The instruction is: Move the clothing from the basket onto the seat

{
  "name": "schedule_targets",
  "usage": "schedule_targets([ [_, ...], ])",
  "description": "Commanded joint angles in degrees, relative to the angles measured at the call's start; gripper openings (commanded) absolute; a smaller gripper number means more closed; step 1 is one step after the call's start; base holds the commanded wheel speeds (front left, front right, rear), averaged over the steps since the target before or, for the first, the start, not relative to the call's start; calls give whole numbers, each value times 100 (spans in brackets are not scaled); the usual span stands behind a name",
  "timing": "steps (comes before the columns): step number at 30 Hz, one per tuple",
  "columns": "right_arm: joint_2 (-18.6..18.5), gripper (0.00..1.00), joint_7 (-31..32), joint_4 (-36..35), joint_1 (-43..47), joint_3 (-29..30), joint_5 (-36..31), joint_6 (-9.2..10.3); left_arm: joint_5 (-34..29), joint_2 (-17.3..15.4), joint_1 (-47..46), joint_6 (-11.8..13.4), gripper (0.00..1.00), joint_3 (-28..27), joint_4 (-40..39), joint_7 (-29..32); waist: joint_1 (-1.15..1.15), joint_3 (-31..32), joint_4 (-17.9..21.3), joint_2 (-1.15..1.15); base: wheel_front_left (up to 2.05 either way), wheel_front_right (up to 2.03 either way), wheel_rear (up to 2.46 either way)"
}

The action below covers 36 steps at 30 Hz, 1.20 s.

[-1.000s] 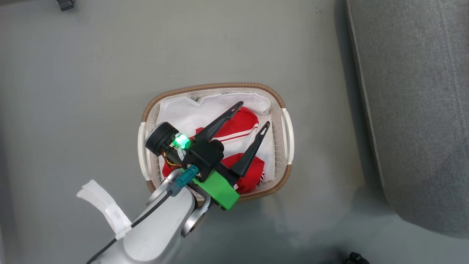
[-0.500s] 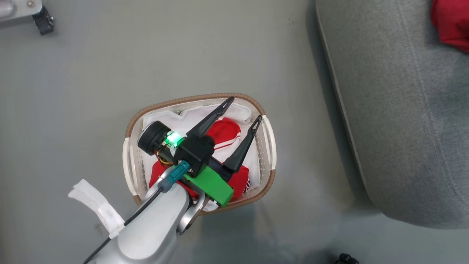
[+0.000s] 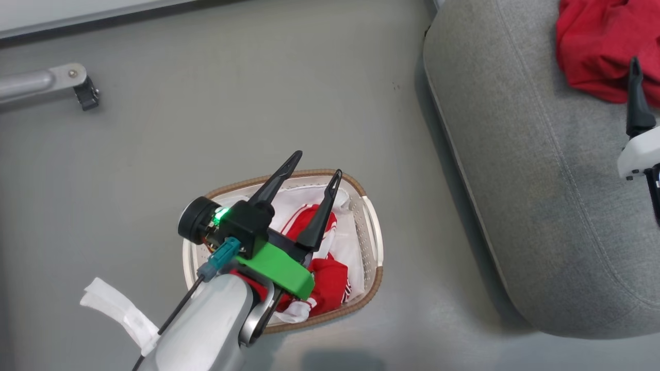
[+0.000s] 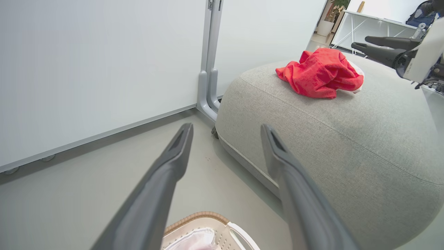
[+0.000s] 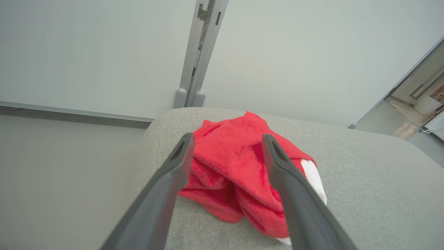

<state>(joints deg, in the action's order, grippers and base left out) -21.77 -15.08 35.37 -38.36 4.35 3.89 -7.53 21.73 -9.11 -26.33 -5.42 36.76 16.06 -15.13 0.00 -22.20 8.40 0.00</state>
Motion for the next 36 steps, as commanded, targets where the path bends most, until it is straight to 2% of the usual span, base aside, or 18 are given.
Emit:
schedule_targets([
  [1,23,100,8,-105,95,-107,78,8,-12,34,131,32,100,-118,-13,-3,0,392,-186,0,0,0,0],
  [8,338,100,36,-282,230,-376,382,8,-92,112,600,173,100,-841,-131,-2,0,795,-529,0,0,0,0],
  [17,1132,100,-10,-439,842,-491,494,8,-200,208,1386,298,100,-1912,-245,-3,0,1228,-949,0,0,0,0],
  [24,1632,100,-16,-927,1672,-522,404,8,-268,333,2016,264,100,-2577,-381,-3,0,1505,-1078,0,0,0,0],
  [34,1870,100,-11,-1583,2983,-517,410,8,-329,521,2718,124,100,-3097,-414,-2,0,1873,-1210,0,0,0,0],
  [36,1876,100,-11,-1659,3144,-564,599,8,-327,547,2824,109,100,-3175,-419,-3,0,1948,-1219,0,0,0,0],
])
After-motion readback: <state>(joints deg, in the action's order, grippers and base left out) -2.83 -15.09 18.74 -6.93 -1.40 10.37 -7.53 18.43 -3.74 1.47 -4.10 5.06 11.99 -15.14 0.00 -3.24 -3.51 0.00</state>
